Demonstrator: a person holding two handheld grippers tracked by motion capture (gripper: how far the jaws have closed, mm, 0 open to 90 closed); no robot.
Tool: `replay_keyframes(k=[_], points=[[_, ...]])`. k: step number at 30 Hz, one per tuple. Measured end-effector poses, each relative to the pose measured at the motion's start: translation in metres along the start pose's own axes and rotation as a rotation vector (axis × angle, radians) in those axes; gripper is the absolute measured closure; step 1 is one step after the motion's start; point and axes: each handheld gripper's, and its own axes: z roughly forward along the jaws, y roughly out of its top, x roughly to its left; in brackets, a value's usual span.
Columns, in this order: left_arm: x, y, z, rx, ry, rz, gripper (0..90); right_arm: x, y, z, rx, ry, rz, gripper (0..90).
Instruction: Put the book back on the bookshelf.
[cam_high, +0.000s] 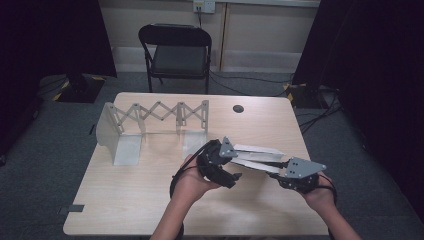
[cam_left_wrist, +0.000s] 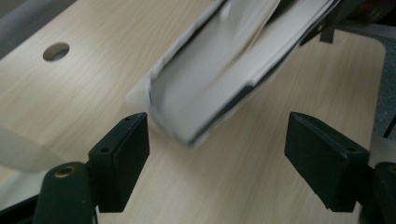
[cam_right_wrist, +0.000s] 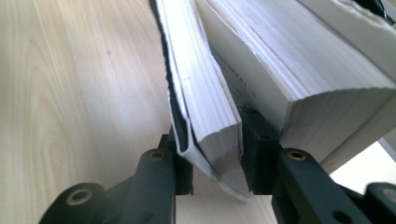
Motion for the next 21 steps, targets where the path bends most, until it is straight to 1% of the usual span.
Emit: replay_keyframes(k=[1, 3, 4, 5, 6, 7, 8, 11, 12, 14, 15, 16, 17, 18, 19, 20, 21], points=[[0.002, -0.006, 0.002, -0.008, -0.020, -0.022, 22.4, -0.002, 0.004, -0.003, -0.003, 0.013, 0.008, 71.2], [0.004, -0.016, 0.007, -0.008, -0.023, -0.041, 22.8, -0.004, 0.005, -0.005, -0.007, 0.022, 0.016, 71.4], [0.006, -0.025, 0.011, 0.007, -0.029, -0.060, 22.5, -0.005, 0.006, -0.007, -0.006, 0.033, 0.023, 71.7], [0.006, -0.029, 0.014, 0.009, -0.027, -0.068, 22.0, -0.005, 0.007, -0.007, -0.005, 0.037, 0.021, 71.8], [0.006, -0.029, 0.014, 0.009, -0.027, -0.068, 21.5, -0.005, 0.007, -0.007, -0.005, 0.037, 0.021, 71.8], [0.006, -0.033, 0.015, 0.015, -0.027, -0.070, 21.5, -0.005, 0.007, -0.008, -0.004, 0.042, 0.022, 71.9], [0.005, -0.035, 0.016, 0.012, -0.028, -0.082, 21.5, -0.005, 0.008, -0.009, -0.006, 0.048, 0.025, 72.0], [0.006, -0.044, 0.021, 0.015, -0.030, -0.097, 21.6, -0.007, 0.010, -0.012, -0.007, 0.067, 0.037, 72.8], [0.006, -0.047, 0.022, 0.022, -0.037, -0.099, 21.6, -0.007, 0.010, -0.012, -0.007, 0.067, 0.037, 72.8], [0.005, -0.053, 0.026, 0.029, -0.038, -0.104, 21.6, -0.008, 0.013, -0.013, -0.005, 0.082, 0.041, 73.1], [0.004, -0.060, 0.030, 0.044, -0.040, -0.115, 21.6, -0.010, 0.014, -0.015, -0.009, 0.095, 0.049, 73.3], [0.004, -0.060, 0.030, 0.044, -0.040, -0.115, 21.6, -0.010, 0.014, -0.015, -0.009, 0.095, 0.049, 73.3], [0.004, -0.064, 0.033, 0.054, -0.038, -0.118, 21.6, -0.010, 0.014, -0.015, -0.010, 0.100, 0.053, 73.3], [0.003, -0.070, 0.037, 0.064, -0.044, -0.126, 21.6, -0.012, 0.014, -0.016, -0.008, 0.109, 0.066, 73.3], [0.003, -0.070, 0.037, 0.064, -0.044, -0.126, 21.5, -0.012, 0.014, -0.016, -0.009, 0.110, 0.071, 73.3], [0.002, -0.076, 0.042, 0.072, -0.051, -0.139, 21.4, -0.013, 0.014, -0.016, -0.009, 0.114, 0.076, 73.3], [0.002, -0.076, 0.042, 0.072, -0.051, -0.139, 21.4, -0.014, 0.015, -0.017, -0.009, 0.116, 0.083, 73.3]])
